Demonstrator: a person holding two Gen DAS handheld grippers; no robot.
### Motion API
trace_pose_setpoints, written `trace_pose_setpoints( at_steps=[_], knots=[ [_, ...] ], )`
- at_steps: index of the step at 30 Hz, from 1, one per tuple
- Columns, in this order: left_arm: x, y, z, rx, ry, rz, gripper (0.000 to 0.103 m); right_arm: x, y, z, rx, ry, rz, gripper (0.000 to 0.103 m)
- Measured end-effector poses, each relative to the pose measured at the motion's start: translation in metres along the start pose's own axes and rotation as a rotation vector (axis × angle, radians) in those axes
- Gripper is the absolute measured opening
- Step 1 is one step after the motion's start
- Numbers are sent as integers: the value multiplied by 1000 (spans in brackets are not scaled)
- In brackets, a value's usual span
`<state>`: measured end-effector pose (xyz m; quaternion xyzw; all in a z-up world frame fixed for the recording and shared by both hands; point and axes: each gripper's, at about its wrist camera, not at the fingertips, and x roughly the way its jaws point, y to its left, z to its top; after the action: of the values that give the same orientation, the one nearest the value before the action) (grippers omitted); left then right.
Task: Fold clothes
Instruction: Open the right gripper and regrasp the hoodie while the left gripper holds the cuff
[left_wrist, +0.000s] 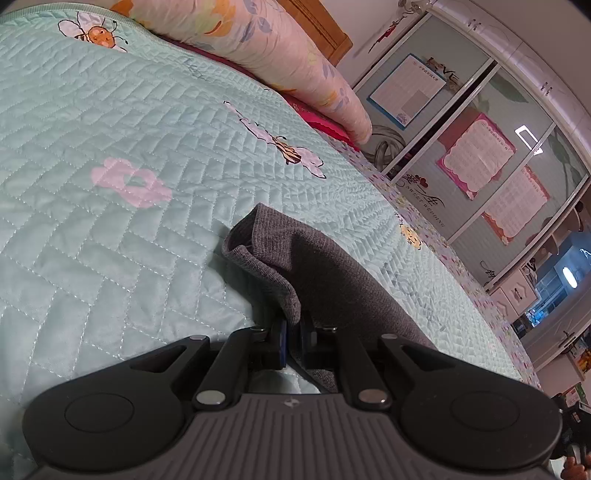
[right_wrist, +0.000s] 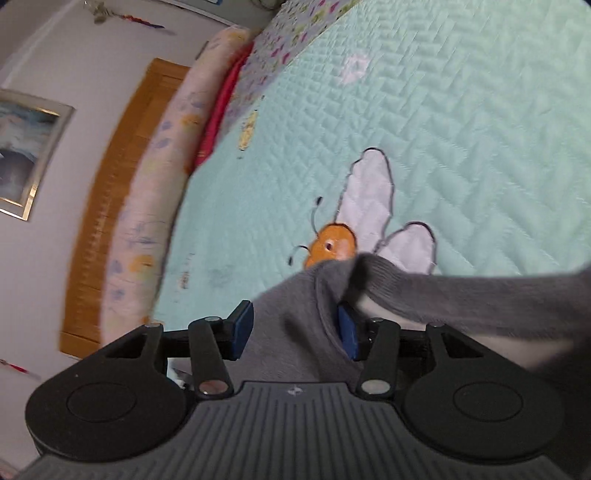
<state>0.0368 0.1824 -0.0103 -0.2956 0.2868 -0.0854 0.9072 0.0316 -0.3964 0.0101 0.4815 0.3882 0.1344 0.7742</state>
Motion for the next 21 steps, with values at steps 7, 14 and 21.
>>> trace_pose_setpoints(
  at_steps=[7, 14, 21],
  knots=[
    [0, -1, 0, -7, -6, 0, 8, 22, -9, 16, 60, -21, 71, 53],
    [0, 1, 2, -27, -20, 4, 9, 17, -22, 15, 116, -134, 145, 53],
    [0, 1, 3, -27, -20, 5, 9, 0, -29, 7, 197, -200, 192, 52]
  ],
)
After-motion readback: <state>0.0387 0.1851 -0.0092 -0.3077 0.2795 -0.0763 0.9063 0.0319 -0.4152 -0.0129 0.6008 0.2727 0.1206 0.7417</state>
